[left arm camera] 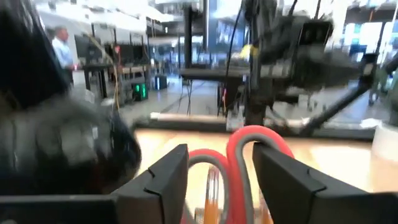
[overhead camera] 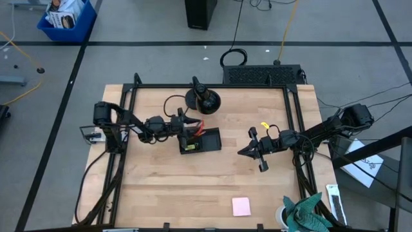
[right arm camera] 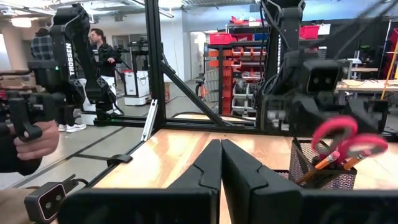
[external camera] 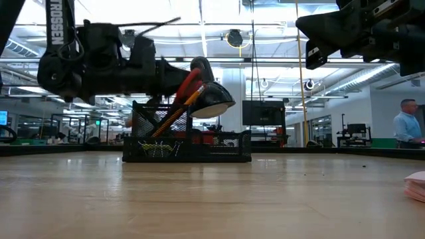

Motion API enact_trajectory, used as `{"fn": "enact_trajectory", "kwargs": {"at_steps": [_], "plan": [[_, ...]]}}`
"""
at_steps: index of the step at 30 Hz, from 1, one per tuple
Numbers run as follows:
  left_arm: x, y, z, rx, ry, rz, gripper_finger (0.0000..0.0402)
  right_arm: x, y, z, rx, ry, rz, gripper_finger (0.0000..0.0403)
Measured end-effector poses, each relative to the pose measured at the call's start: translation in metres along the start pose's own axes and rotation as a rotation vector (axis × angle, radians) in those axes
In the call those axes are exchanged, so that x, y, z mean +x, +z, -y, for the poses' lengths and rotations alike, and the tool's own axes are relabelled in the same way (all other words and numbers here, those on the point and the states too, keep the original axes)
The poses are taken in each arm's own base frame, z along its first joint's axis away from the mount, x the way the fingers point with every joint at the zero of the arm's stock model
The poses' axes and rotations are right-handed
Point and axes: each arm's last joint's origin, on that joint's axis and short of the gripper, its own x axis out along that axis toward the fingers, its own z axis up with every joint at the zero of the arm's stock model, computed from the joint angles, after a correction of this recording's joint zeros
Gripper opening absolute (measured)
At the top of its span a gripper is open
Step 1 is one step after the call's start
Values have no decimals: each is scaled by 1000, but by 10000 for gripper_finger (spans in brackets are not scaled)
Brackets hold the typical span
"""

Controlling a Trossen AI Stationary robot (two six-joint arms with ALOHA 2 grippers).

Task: Pick and place office supplies into organizer
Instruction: Put the red scissors into the black desk organizer, then put the pink sticky notes into the black desk organizer

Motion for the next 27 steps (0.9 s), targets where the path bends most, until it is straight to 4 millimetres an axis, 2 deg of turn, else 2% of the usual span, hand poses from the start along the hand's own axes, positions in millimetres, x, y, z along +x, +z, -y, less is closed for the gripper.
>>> {"fn": "enact_trajectory", "kwargs": {"at_steps": [7, 11, 14, 21, 27], "plan": [[-4, 42, 6, 20, -19, 93, 202, 0, -2, 0, 1, 0, -16, 4], [-10, 54, 8, 33, 29, -2, 202, 0, -2, 0, 1, -1, -23, 4], [-13, 51, 7, 22, 71, -105, 202, 0, -2, 0, 1, -1, -23, 4], [-15, 29, 6, 5, 158, -290, 202, 0, -2, 0, 1, -1, -17, 4], [-16, 21, 8, 4, 179, -348, 202, 0, 1, 0, 12, 0, 8, 4]]}}
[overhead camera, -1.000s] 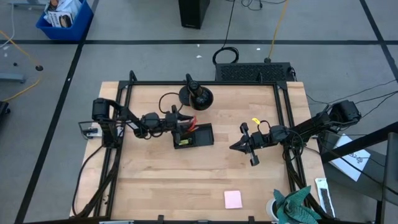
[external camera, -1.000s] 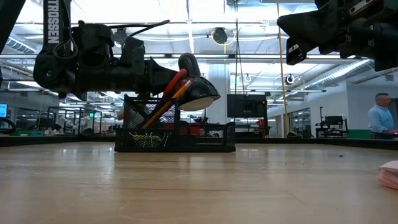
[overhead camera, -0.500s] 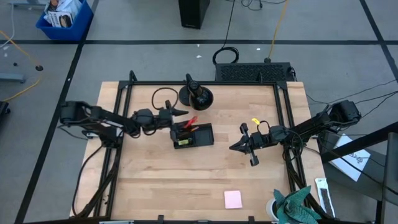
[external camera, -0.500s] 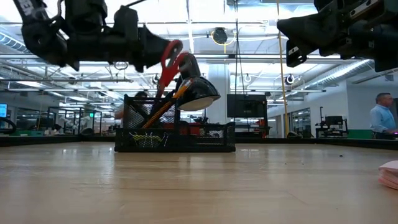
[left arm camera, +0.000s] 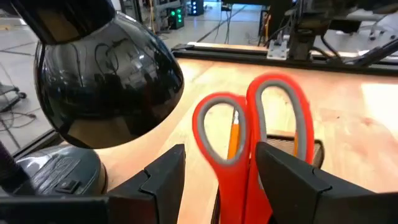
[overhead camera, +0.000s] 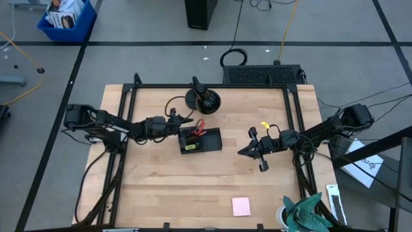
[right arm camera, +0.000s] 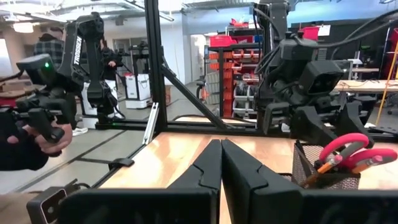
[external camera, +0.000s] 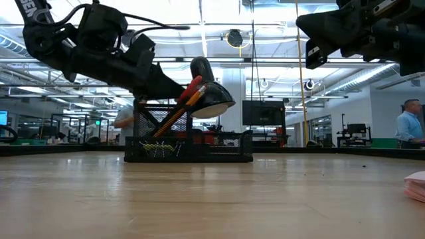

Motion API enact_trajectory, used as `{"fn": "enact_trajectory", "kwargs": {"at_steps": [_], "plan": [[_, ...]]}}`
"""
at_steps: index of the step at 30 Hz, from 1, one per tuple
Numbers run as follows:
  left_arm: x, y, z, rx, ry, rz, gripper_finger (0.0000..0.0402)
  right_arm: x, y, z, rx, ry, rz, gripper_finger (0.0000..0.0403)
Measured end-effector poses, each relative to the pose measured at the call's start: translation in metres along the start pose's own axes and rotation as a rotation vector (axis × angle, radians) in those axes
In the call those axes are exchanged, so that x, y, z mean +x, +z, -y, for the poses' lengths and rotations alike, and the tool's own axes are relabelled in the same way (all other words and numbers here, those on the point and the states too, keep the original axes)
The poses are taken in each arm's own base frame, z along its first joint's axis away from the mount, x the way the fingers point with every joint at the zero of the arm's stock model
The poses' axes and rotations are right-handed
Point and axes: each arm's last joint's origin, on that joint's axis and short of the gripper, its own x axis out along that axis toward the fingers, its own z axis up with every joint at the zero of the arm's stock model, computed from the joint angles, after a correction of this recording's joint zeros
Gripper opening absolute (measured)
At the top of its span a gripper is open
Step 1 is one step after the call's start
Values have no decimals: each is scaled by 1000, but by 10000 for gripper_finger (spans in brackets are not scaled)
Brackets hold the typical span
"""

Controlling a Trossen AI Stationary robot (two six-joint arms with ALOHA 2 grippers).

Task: Pick and place office supplies into organizer
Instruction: Put the pink sticky notes into the black desk organizer

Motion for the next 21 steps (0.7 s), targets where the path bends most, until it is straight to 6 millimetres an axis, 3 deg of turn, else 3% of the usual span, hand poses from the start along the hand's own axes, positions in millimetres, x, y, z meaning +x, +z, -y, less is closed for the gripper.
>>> {"fn": "enact_trajectory", "kwargs": {"at_steps": [4, 12, 16, 21], "plan": [[-3, 3, 6, 36, -7, 15, 202, 0, 0, 0, 7, 0, -1, 4], [-26, 38, 29, 96, 2, 184, 202, 0, 0, -1, 8, 27, -2, 4], [-36, 59, 55, 134, -29, 174, 202, 0, -1, -1, 15, 26, -14, 4], [-44, 67, 104, 185, -127, -15, 179, 0, -3, -1, 14, 24, -32, 4]]}}
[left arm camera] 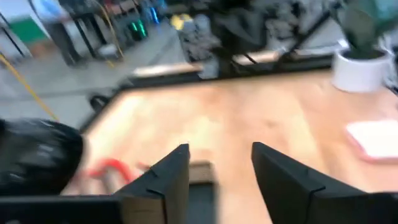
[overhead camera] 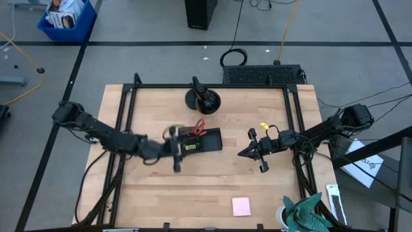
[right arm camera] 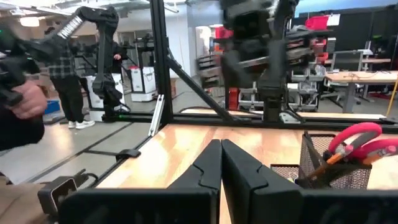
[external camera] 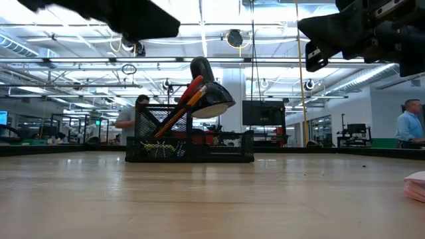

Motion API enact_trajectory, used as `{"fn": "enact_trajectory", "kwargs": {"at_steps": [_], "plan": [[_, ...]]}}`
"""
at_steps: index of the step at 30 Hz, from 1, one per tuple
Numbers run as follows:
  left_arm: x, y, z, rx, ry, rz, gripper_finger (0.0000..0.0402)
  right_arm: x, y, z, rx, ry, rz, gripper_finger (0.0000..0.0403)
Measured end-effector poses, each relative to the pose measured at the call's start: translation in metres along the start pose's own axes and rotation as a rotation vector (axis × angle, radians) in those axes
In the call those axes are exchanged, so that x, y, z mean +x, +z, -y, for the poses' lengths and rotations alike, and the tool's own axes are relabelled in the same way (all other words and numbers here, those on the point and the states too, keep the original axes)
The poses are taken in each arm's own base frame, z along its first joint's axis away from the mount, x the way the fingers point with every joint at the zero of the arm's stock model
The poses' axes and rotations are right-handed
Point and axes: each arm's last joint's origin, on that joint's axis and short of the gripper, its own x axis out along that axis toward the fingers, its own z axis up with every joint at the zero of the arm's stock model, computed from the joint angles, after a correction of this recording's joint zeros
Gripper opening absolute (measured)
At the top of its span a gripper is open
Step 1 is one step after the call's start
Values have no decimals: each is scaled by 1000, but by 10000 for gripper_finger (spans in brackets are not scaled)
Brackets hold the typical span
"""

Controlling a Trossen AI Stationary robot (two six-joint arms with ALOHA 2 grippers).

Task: Pick and place office supplies into organizer
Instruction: Put the pink sticky notes into the black desk organizer

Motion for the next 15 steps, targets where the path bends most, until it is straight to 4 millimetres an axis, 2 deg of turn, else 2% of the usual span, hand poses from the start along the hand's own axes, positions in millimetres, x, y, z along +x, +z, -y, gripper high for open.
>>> {"fn": "enact_trajectory", "kwargs": {"at_steps": [3, 5, 10, 15], "plan": [[-2, -1, 32, -40, -40, -70, 141, 0, -2, 0, 0, 4, -26, 4], [1, 0, 54, -72, -80, -50, 107, 0, -5, -1, -9, 34, -58, 4], [13, -31, 102, -17, -169, -87, 14, -1, -14, -5, -34, 87, -149, 4], [22, -48, 131, -25, -248, -31, 17, 7, -15, -17, -47, 143, -228, 14]]}}
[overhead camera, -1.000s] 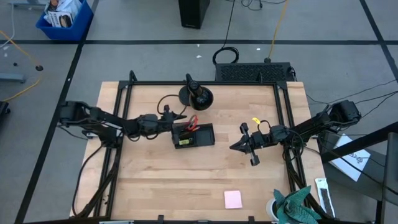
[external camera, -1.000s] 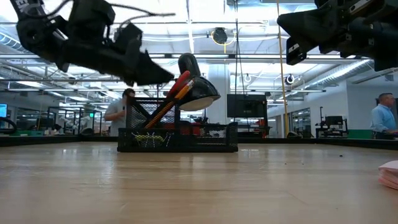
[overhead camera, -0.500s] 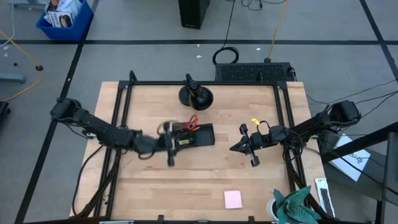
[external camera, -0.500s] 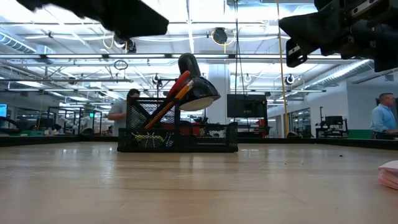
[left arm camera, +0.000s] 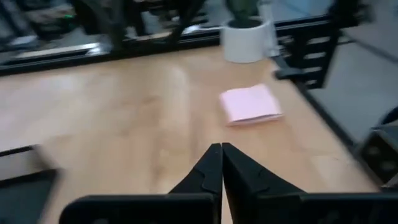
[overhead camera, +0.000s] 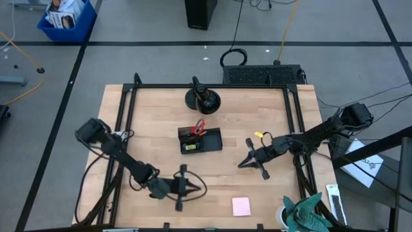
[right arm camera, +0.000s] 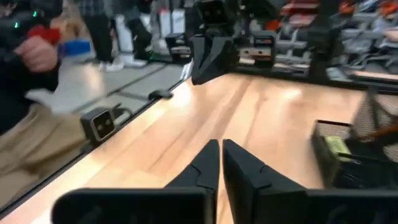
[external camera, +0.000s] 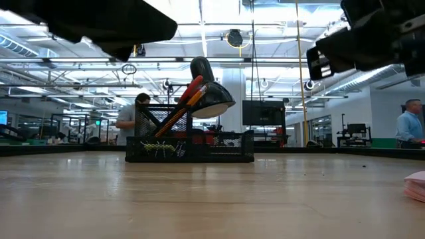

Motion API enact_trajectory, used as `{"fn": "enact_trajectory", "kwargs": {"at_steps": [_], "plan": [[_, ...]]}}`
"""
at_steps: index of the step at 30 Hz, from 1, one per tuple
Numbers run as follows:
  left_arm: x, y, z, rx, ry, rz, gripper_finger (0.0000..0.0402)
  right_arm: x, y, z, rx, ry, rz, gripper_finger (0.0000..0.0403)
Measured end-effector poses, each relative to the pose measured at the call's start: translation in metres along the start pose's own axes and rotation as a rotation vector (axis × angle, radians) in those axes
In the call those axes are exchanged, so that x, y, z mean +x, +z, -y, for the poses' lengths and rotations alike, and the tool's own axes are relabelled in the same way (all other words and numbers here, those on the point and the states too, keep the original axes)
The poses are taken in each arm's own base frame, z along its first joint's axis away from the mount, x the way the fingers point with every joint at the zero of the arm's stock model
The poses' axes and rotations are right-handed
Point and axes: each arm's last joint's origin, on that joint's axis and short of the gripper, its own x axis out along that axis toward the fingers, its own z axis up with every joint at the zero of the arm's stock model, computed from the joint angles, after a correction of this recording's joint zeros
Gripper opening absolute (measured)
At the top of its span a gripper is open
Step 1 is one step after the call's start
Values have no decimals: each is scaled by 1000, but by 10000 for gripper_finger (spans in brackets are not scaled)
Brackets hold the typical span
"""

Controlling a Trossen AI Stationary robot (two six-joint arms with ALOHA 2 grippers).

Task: Pick and place office supplies into organizer
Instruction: Put the pink sticky notes into the black desk organizer

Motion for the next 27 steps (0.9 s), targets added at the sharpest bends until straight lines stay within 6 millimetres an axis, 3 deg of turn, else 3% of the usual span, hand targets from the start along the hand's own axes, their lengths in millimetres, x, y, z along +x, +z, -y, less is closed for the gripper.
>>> {"fn": "enact_trajectory", "kwargs": {"at_steps": [7, 16, 20, 27], "plan": [[18, -8, 2, -65, -105, 77, 6, 30, 23, -23, -93, -69, -271, 94], [24, -13, -4, -36, -80, 69, 3, 38, 26, -68, -39, 120, -294, 203], [26, -12, -8, -31, -69, 76, 16, 40, 18, -87, -54, 190, -300, 208], [30, -12, -15, -58, -48, 67, 19, 49, 4, -105, -18, 240, -293, 157]]}}
